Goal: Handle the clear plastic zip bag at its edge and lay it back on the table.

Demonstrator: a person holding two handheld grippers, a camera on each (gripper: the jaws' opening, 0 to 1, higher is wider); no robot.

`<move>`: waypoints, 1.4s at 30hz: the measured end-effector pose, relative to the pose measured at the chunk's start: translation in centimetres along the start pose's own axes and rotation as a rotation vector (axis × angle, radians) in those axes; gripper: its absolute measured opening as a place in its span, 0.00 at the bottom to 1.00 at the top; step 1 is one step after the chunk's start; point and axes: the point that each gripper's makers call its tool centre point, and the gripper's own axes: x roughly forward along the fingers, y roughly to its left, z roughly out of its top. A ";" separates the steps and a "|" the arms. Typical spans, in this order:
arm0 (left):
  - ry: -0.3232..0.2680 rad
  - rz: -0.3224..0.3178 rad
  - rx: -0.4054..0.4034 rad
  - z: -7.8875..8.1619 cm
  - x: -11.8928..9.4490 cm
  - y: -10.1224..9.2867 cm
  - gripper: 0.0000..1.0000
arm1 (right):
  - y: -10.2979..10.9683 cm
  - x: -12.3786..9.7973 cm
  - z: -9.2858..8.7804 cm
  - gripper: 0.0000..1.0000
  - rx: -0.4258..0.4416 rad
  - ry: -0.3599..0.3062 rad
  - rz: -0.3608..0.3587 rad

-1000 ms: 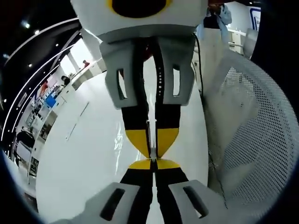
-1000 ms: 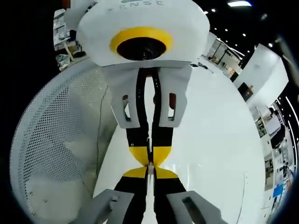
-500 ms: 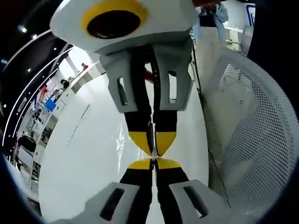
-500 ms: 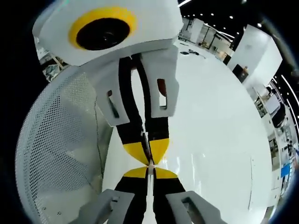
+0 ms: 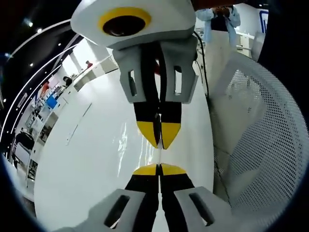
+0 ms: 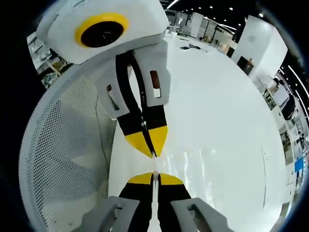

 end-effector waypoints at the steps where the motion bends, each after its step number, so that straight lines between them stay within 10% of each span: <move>1: -0.001 0.001 0.001 0.0 0.0 0.0 0.00 | 0.0 0.0 0.0 0.00 0.005 -0.002 -0.001; 42: -0.006 -0.017 -0.016 0.9 1.5 -0.4 0.00 | 0.2 -0.5 -0.8 0.00 0.023 -0.002 -0.002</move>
